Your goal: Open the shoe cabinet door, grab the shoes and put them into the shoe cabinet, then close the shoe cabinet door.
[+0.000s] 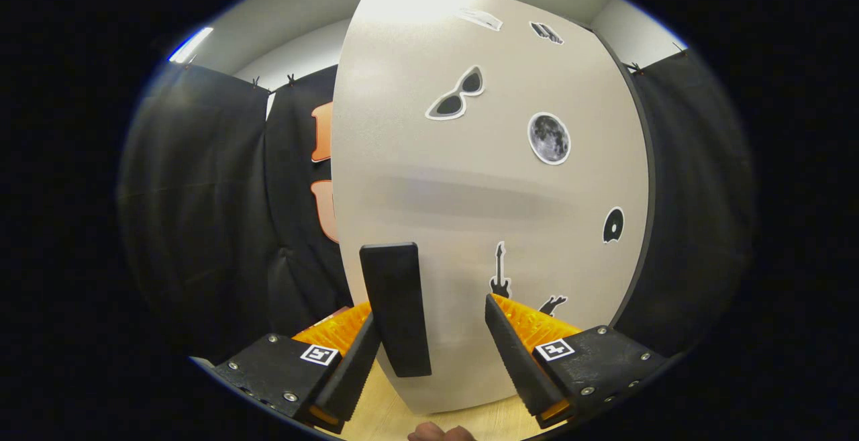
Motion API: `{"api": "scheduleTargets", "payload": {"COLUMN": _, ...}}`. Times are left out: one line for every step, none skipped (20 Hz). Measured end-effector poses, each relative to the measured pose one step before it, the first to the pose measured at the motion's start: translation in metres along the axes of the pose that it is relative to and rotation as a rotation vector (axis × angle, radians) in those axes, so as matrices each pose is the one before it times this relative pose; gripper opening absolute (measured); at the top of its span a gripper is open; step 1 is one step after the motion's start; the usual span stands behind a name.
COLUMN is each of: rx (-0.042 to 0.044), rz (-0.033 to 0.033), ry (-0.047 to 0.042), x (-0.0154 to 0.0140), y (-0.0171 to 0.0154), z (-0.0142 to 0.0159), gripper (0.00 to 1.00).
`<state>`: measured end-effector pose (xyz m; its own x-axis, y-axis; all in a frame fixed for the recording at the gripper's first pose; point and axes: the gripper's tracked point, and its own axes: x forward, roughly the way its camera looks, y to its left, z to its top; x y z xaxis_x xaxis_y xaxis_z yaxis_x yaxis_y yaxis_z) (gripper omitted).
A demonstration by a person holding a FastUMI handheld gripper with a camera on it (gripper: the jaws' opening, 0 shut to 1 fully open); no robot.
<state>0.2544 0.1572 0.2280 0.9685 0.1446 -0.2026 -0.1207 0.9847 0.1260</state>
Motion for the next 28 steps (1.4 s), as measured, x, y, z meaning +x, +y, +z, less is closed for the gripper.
{"api": "scheduleTargets", "payload": {"rx": 0.00496, "rz": -0.005, "ry": 0.00062, "x": 0.00544, "y": 0.0018, "z": 0.00005, "gripper": 0.92}}
{"api": "scheduleTargets", "payload": {"rx": 0.00256, "rz": -0.00551, "ry": 0.00205, "x": 0.00539, "y": 0.00158, "z": 0.00108, "gripper": 0.92}}
{"api": "scheduleTargets", "payload": {"rx": 0.00126, "rz": -0.00786, "ry": -0.00166, "x": 0.00575, "y": 0.00154, "z": 0.00095, "gripper": 0.92}}
{"api": "scheduleTargets", "payload": {"rx": -0.00049, "rz": -0.00827, "ry": -0.00071, "x": 0.00536, "y": 0.00005, "z": -0.00001, "gripper": 0.92}}
{"api": "scheduleTargets", "payload": {"rx": -0.00175, "rz": -0.00833, "ry": -0.00134, "x": 0.0055, "y": 0.00094, "z": 0.00075, "gripper": 0.92}}
{"api": "scheduleTargets", "payload": {"rx": -0.00139, "rz": -0.00943, "ry": -0.00174, "x": 0.00525, "y": 0.00127, "z": -0.00042, "gripper": 0.92}}
{"api": "scheduleTargets", "payload": {"rx": -0.00067, "rz": -0.00881, "ry": -0.00216, "x": 0.00546, "y": 0.00036, "z": 0.00004, "gripper": 0.92}}
{"api": "scheduleTargets", "payload": {"rx": 0.00127, "rz": -0.00692, "ry": -0.00244, "x": 0.00373, "y": 0.00012, "z": 0.00218, "gripper": 0.92}}
{"api": "scheduleTargets", "payload": {"rx": 0.00303, "rz": -0.0064, "ry": -0.00082, "x": -0.00206, "y": -0.00121, "z": -0.00156, "gripper": 0.92}}
{"api": "scheduleTargets", "payload": {"rx": 0.00608, "rz": -0.00655, "ry": -0.00046, "x": -0.00075, "y": -0.0001, "z": 0.00024, "gripper": 0.92}}
{"api": "scheduleTargets", "payload": {"rx": 0.00691, "rz": -0.006, "ry": 0.00094, "x": 0.00149, "y": -0.00005, "z": 0.00007, "gripper": 0.92}}
{"api": "scheduleTargets", "payload": {"rx": 0.00632, "rz": -0.00621, "ry": 0.00012, "x": 0.00244, "y": 0.00049, "z": -0.00016, "gripper": 0.92}}
{"api": "scheduleTargets", "payload": {"rx": 0.00343, "rz": -0.00617, "ry": -0.00076, "x": 0.00117, "y": -0.00016, "z": 0.00044, "gripper": 0.92}}
{"api": "scheduleTargets", "payload": {"rx": -0.00273, "rz": -0.00711, "ry": -0.00362, "x": 0.00141, "y": 0.0004, "z": 0.00062, "gripper": 0.92}}
{"api": "scheduleTargets", "payload": {"rx": -0.00802, "rz": -0.00627, "ry": -0.00361, "x": 0.00086, "y": -0.00038, "z": -0.00013, "gripper": 0.92}}
{"api": "scheduleTargets", "payload": {"rx": -0.01092, "rz": -0.00498, "ry": -0.00407, "x": 0.00212, "y": -0.00078, "z": -0.00119, "gripper": 0.92}}
{"api": "scheduleTargets", "payload": {"rx": -0.00933, "rz": -0.00458, "ry": -0.00567, "x": 0.00041, "y": -0.00053, "z": -0.00014, "gripper": 0.92}}
{"api": "scheduleTargets", "payload": {"rx": -0.00779, "rz": -0.00524, "ry": -0.00379, "x": 0.00065, "y": 0.00005, "z": -0.00027, "gripper": 0.92}}
{"api": "scheduleTargets", "payload": {"rx": -0.00541, "rz": -0.00484, "ry": -0.00305, "x": -0.00018, "y": -0.00039, "z": -0.00032, "gripper": 0.92}}
{"api": "scheduleTargets", "payload": {"rx": -0.00123, "rz": -0.00633, "ry": -0.00107, "x": 0.00014, "y": 0.0002, "z": 0.00065, "gripper": 0.92}}
{"api": "scheduleTargets", "payload": {"rx": 0.0007, "rz": -0.0072, "ry": -0.00224, "x": 0.00058, "y": -0.00058, "z": 0.00051, "gripper": 0.92}}
{"api": "scheduleTargets", "payload": {"rx": 0.00045, "rz": -0.00751, "ry": -0.00381, "x": 0.00039, "y": -0.00065, "z": 0.00057, "gripper": 0.92}}
{"api": "scheduleTargets", "payload": {"rx": -0.00121, "rz": -0.00614, "ry": 0.00089, "x": 0.0003, "y": -0.00057, "z": -0.00073, "gripper": 0.92}}
{"api": "scheduleTargets", "payload": {"rx": -0.00068, "rz": -0.00375, "ry": -0.00977, "x": -0.001, "y": -0.00001, "z": 0.0011, "gripper": 0.92}}
{"api": "scheduleTargets", "payload": {"rx": -0.00878, "rz": -0.00175, "ry": -0.00052, "x": 0.0008, "y": -0.00031, "z": -0.00025, "gripper": 0.92}}
{"api": "scheduleTargets", "payload": {"rx": -0.00615, "rz": 0.00013, "ry": -0.01009, "x": 0.00067, "y": -0.00046, "z": 0.00113, "gripper": 0.92}}
{"api": "scheduleTargets", "payload": {"rx": -0.00281, "rz": 0.00077, "ry": 0.00305, "x": -0.00023, "y": 0.00068, "z": -0.00056, "gripper": 0.92}}
{"api": "scheduleTargets", "payload": {"rx": 0.00207, "rz": -0.0001, "ry": 0.0022, "x": -0.00112, "y": 0.00023, "z": 0.00066, "gripper": 0.92}}
